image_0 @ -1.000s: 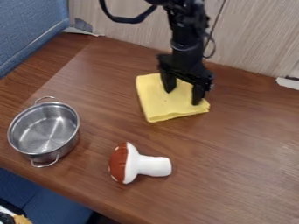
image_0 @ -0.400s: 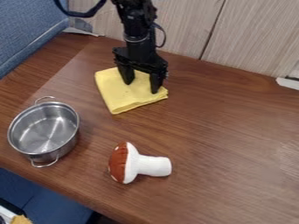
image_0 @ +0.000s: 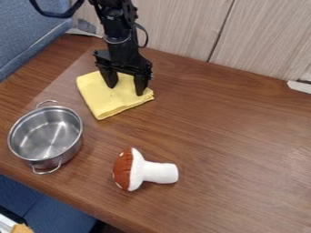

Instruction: Put the yellow cloth above the silver pot

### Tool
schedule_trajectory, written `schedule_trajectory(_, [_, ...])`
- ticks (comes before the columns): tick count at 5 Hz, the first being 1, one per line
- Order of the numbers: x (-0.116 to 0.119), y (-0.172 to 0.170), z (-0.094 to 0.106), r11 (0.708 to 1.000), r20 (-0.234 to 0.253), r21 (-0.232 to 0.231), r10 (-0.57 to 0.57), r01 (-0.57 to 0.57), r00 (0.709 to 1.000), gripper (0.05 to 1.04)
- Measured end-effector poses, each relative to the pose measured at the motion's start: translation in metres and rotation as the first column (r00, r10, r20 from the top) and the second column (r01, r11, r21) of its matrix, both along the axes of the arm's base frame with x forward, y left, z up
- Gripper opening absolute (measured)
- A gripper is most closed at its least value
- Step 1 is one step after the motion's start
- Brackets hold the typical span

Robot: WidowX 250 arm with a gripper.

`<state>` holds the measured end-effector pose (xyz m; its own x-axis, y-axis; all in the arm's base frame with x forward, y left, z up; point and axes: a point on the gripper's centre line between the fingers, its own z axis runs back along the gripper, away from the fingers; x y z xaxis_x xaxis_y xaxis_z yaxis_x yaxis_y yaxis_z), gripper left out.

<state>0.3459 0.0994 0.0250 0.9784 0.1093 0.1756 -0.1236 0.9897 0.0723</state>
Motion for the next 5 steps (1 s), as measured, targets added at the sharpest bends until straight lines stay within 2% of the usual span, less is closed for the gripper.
schedule_trajectory(2, [-0.003,-0.002,0.002,1.0,0.003,0.0,-0.002,0.002,1.0,1.001])
schedule_trajectory(3, [-0.003,-0.004,0.015,1.0,0.025,-0.003,0.005,-0.005,1.0,0.999])
schedule_trajectory(4, [-0.001,-0.001,0.045,0.999,0.099,0.025,0.037,-0.04,0.994,0.999])
schedule_trajectory(5, [-0.008,0.0,0.065,0.997,0.141,0.047,0.055,-0.062,0.989,0.999])
